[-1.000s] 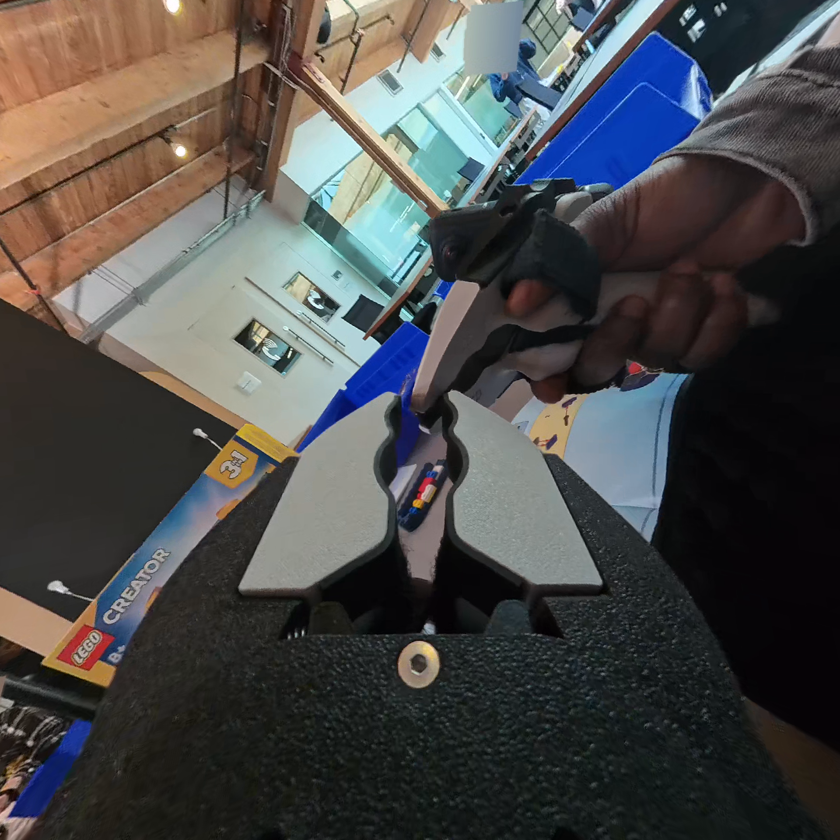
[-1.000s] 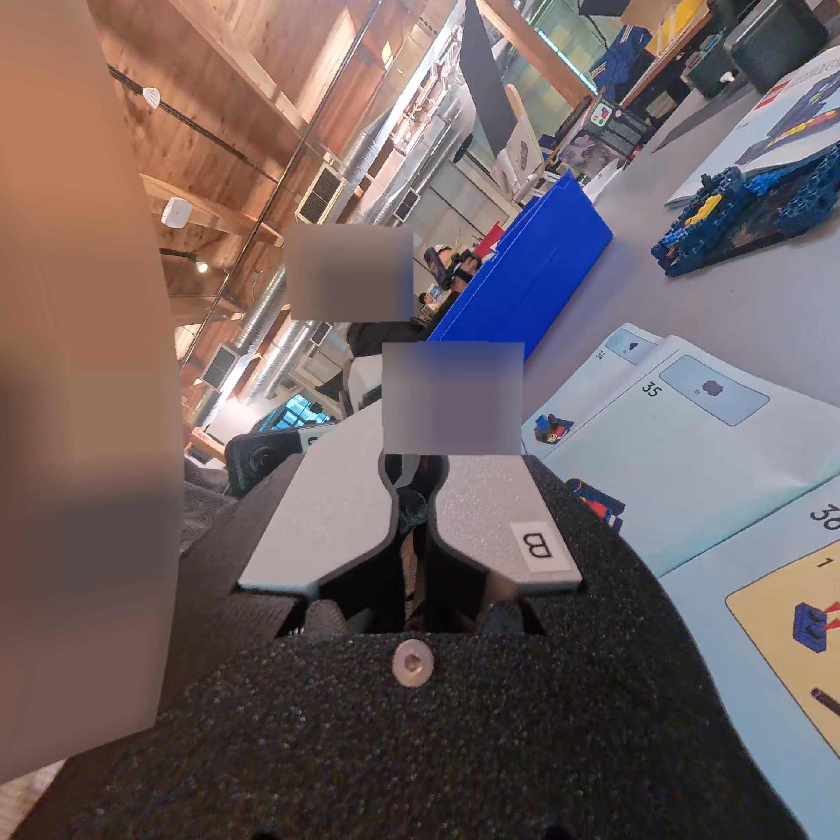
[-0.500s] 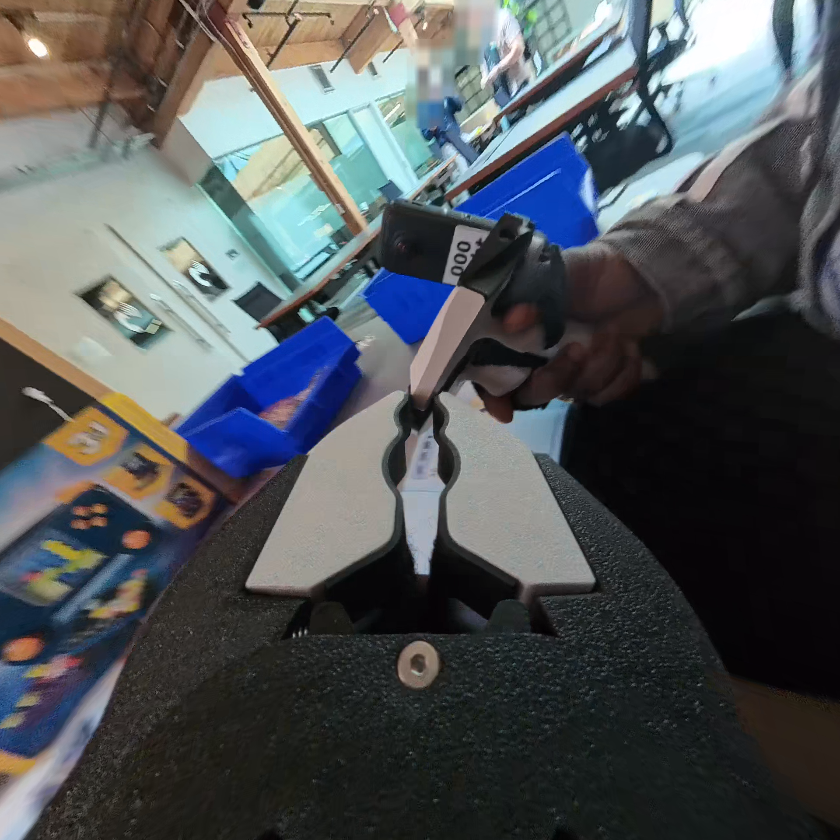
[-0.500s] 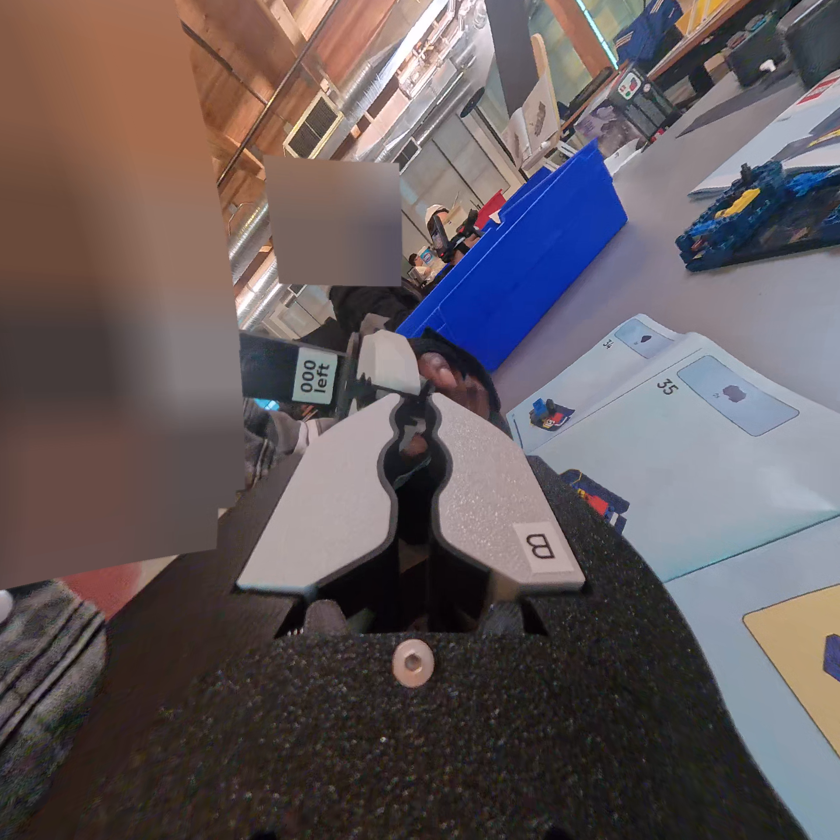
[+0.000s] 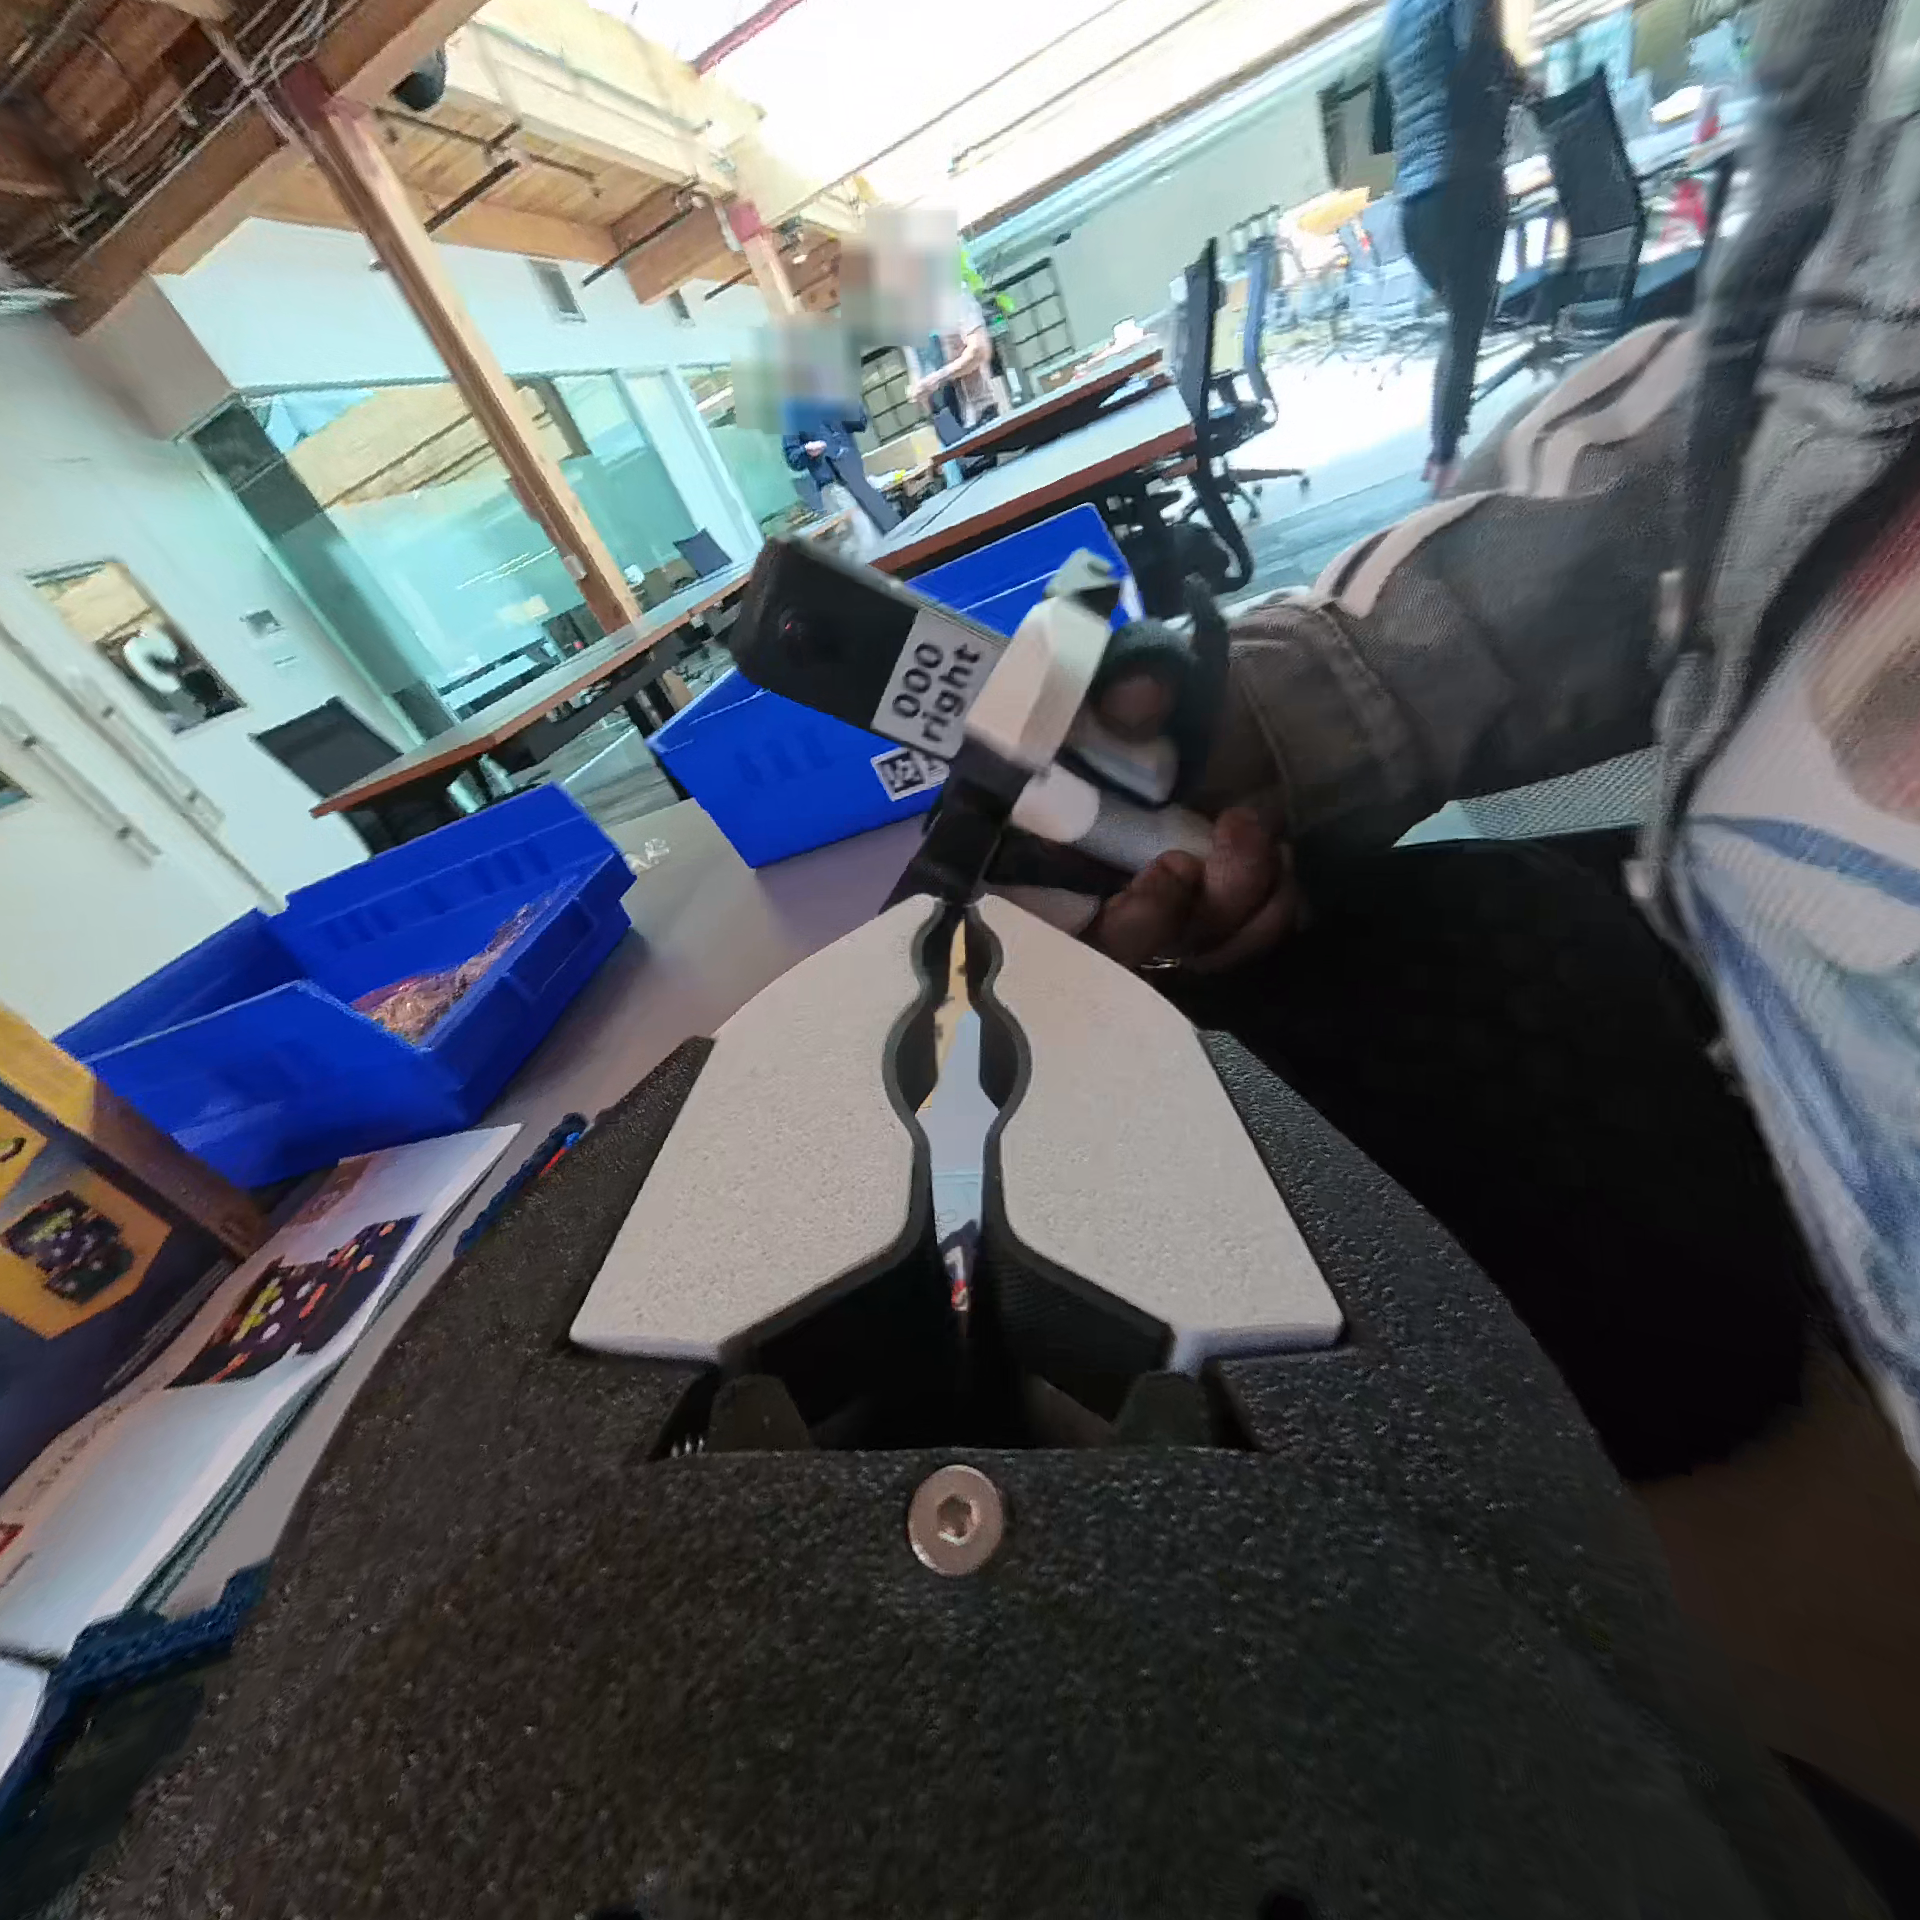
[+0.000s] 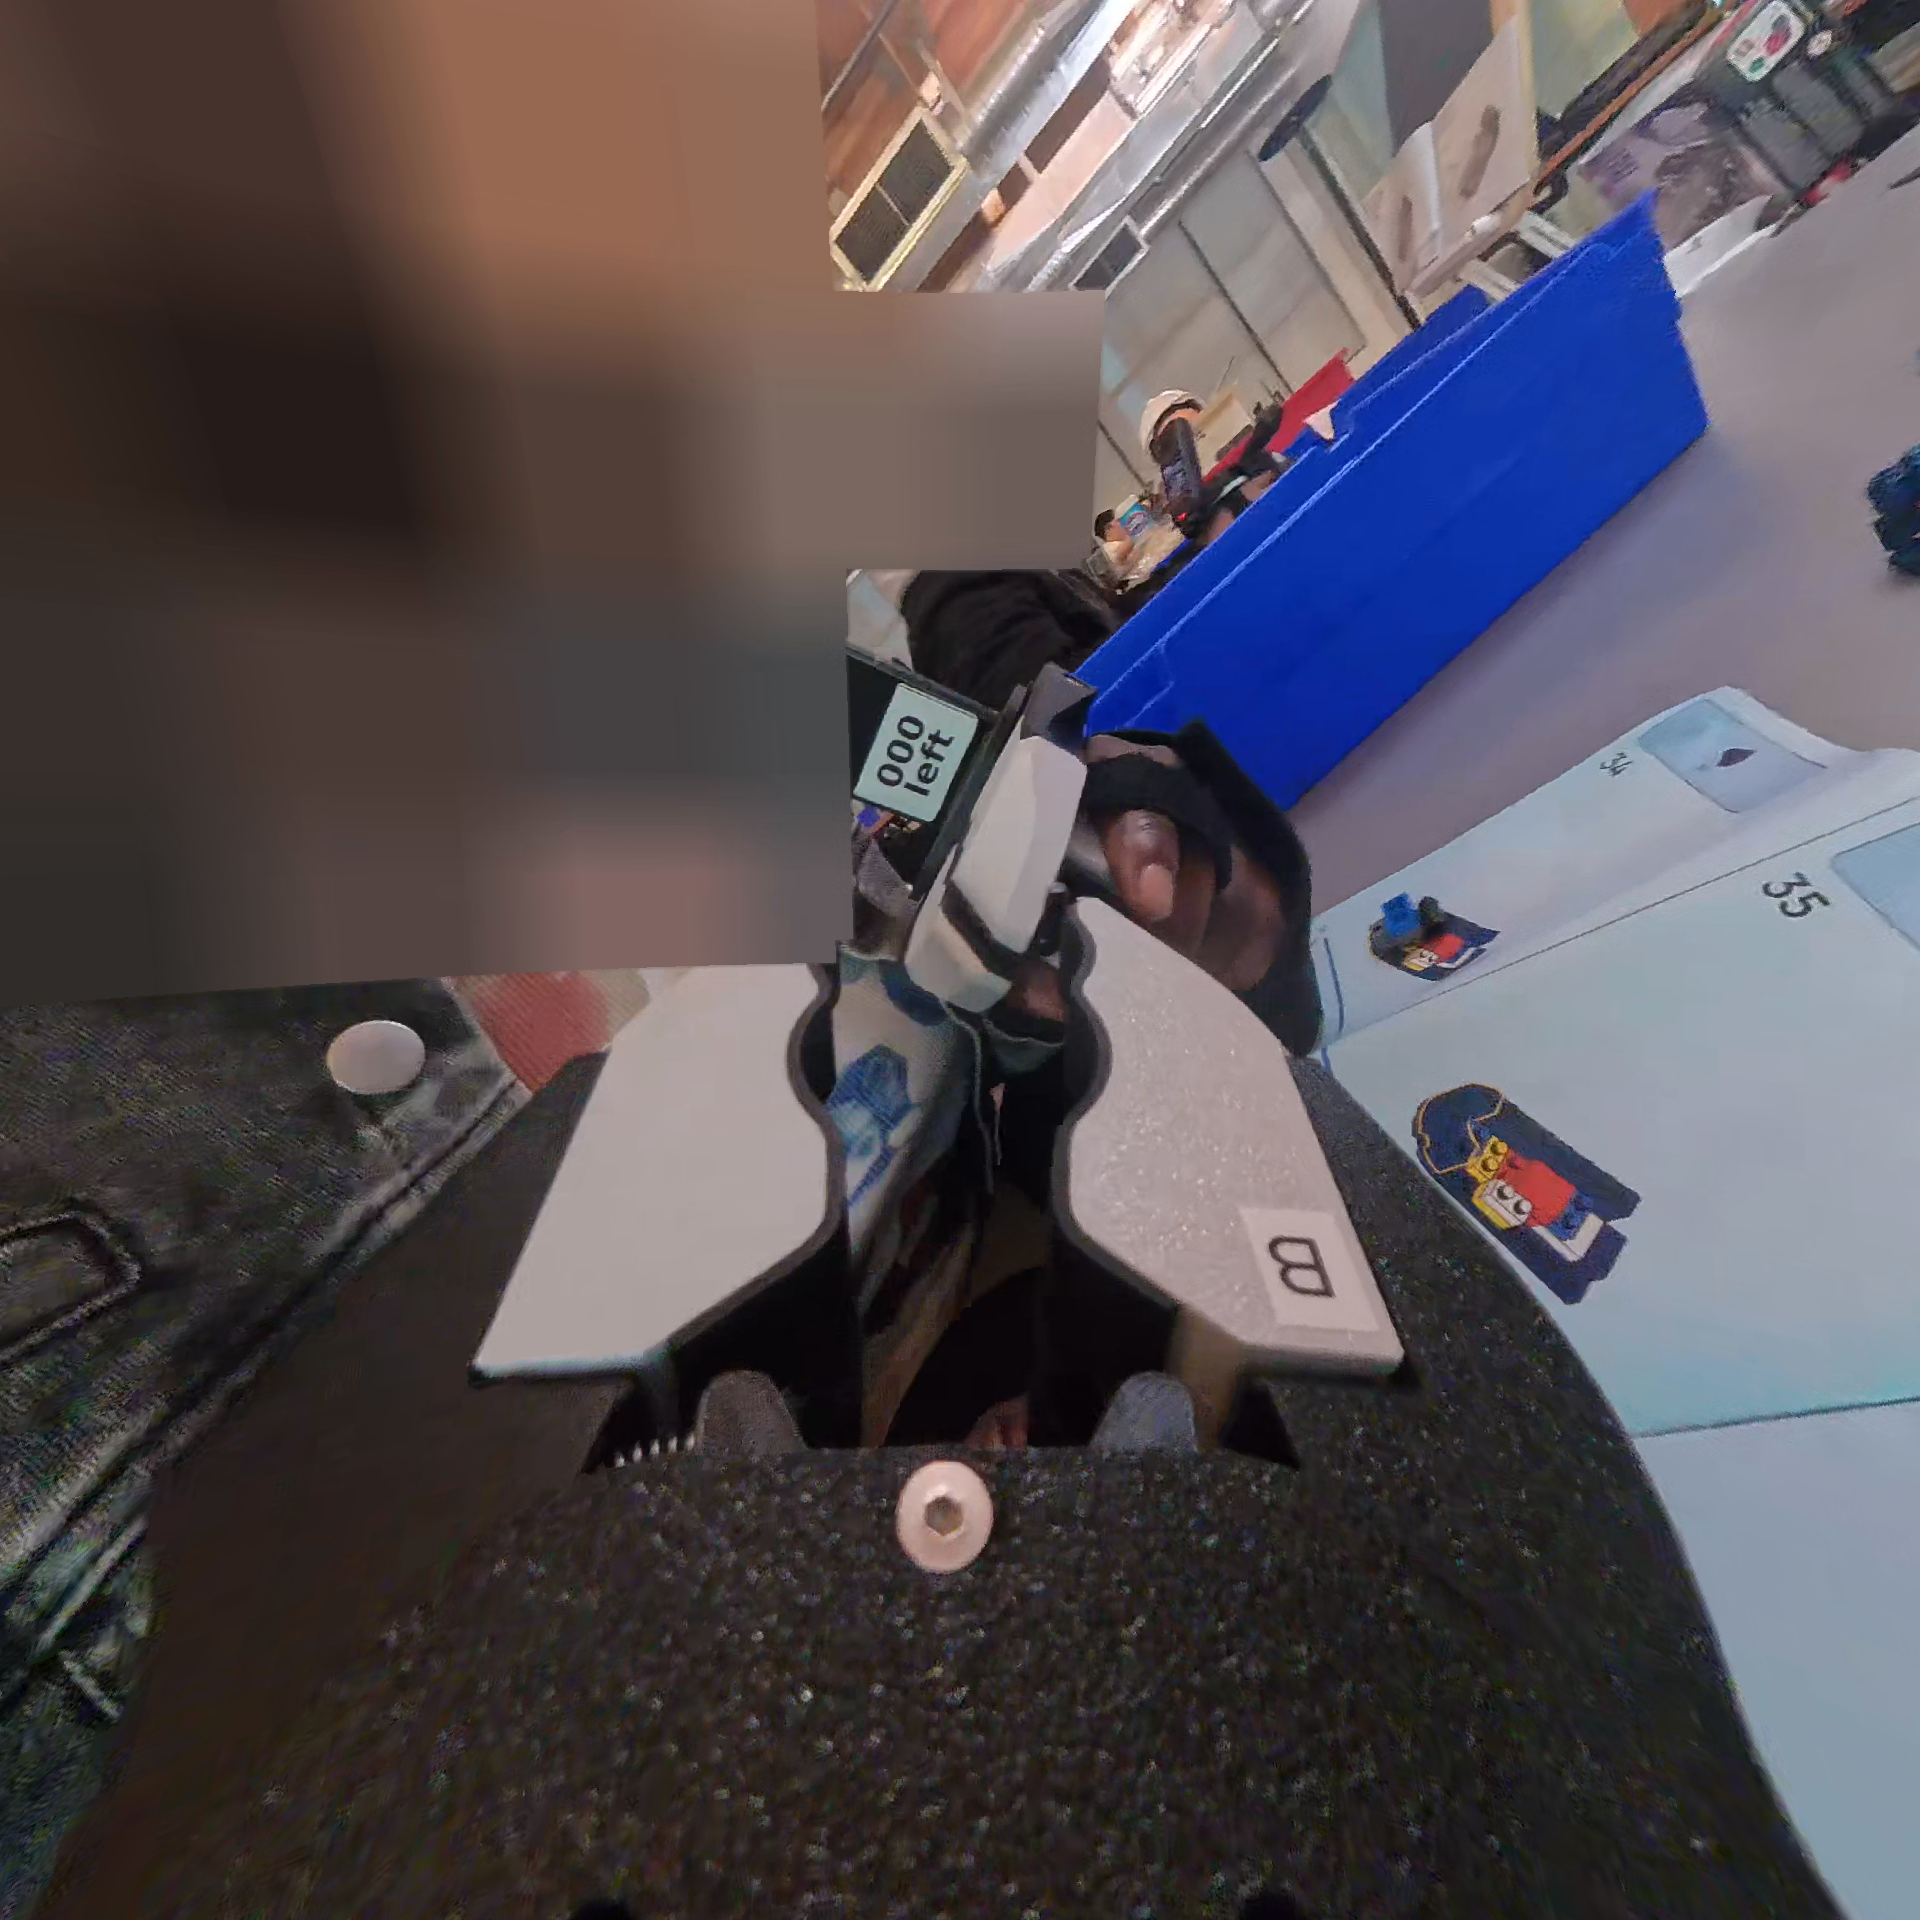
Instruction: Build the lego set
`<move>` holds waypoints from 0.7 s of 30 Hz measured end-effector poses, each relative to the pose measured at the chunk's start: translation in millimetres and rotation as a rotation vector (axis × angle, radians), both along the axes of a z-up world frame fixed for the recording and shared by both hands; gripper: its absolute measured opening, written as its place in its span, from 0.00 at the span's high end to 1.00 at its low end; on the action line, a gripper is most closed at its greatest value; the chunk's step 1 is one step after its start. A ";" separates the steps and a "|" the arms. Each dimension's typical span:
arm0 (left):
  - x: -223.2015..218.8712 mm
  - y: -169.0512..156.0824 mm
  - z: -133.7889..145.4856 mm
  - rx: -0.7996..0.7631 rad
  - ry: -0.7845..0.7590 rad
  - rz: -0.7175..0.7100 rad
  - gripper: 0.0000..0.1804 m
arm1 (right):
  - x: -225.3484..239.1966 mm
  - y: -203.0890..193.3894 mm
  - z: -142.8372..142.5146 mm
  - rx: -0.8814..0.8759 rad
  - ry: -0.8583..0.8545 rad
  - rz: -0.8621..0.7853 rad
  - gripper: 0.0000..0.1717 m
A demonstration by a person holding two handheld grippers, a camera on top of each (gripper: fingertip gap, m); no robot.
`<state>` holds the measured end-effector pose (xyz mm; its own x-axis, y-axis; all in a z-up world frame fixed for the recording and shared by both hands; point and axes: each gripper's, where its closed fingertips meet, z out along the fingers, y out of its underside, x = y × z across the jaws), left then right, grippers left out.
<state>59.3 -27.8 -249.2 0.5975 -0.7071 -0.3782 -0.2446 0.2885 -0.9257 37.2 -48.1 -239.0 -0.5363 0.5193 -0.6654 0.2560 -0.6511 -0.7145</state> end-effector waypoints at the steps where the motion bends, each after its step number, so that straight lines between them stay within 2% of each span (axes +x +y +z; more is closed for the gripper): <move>1: 3.1 -3.6 0.4 0.012 0.006 -0.021 1.00 | -0.8 -0.1 0.1 0.007 0.002 -0.002 0.81; 4: 2.2 2.2 -4.9 0.018 0.028 -0.005 1.00 | -5.0 3.8 -4.0 0.018 -0.038 -0.028 0.84; 6: 2.6 3.7 -6.8 0.005 0.017 -0.035 1.00 | -8.1 9.4 -9.5 -0.052 -0.093 -0.034 0.91; 9: -5.8 16.0 -16.3 -0.057 0.010 0.000 1.00 | -15.8 22.7 -19.8 -0.114 -0.183 -0.077 0.91; 11: -12.9 28.0 -27.0 -0.113 0.040 0.069 1.00 | -22.9 39.4 -30.0 -0.162 -0.260 -0.171 0.94; 12: -14.0 30.8 -30.5 -0.135 0.056 0.085 1.00 | -23.7 51.3 -32.0 -0.178 -0.268 -0.243 1.00; 14: -19.4 34.2 -29.1 -0.136 0.041 0.122 1.00 | -19.9 67.7 -27.0 -0.197 -0.221 -0.329 1.00; 17: -44.5 36.3 -13.0 -0.097 -0.053 0.232 0.99 | -14.9 74.0 -17.5 -0.202 -0.134 -0.357 1.00; 19: -58.9 27.9 13.3 -0.043 -0.224 0.244 0.99 | -12.8 70.9 -12.1 -0.167 -0.093 -0.348 0.98; 21: -86.4 28.0 33.7 0.005 -0.380 0.345 0.98 | -11.2 67.3 -7.9 -0.126 -0.071 -0.357 0.96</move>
